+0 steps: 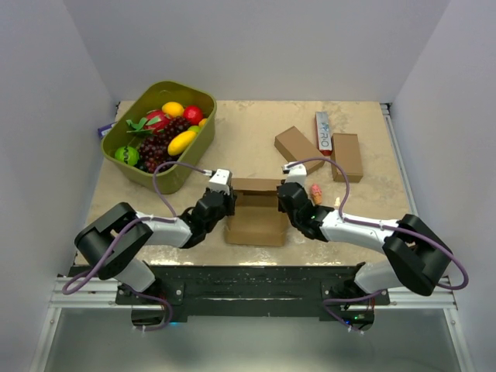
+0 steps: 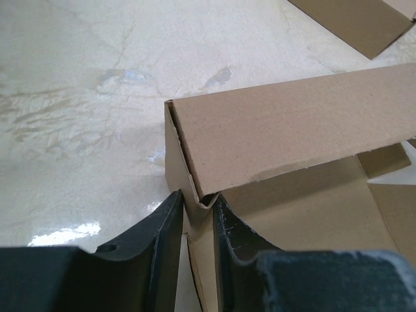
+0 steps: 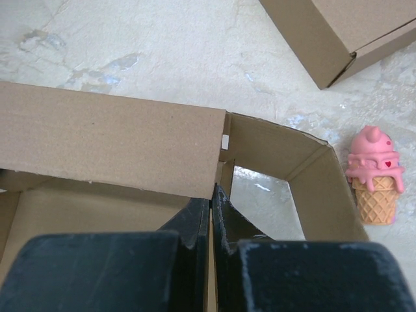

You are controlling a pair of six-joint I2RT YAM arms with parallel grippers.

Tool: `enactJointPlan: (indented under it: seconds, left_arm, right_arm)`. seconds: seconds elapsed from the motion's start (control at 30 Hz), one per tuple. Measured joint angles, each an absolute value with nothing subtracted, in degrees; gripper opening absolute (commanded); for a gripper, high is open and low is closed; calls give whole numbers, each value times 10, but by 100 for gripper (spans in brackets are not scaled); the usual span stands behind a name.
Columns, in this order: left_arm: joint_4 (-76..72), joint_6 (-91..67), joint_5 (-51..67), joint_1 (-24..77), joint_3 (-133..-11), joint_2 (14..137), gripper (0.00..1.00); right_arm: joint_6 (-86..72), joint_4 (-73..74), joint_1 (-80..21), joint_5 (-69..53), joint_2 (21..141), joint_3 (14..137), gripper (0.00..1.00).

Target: Fold the paper box

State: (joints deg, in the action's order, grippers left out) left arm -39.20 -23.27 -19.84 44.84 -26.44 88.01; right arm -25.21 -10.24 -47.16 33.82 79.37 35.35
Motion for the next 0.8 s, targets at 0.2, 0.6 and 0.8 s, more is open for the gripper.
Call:
enactJointPlan:
  seconds: [0.2,0.6,0.8]
  left_arm:
    - [-426,-216,-268,464,-245,882,8]
    - [-445,-166,-330,485,-232,881,2]
    - [-378,-154,-282,480,-253,864,0]
  right_arm:
    - [-265,-92,-478,327,788,357,0]
    - [-293,-30,-483,293,766,378,46]
    - [-267,20,-483,264,701,378,74]
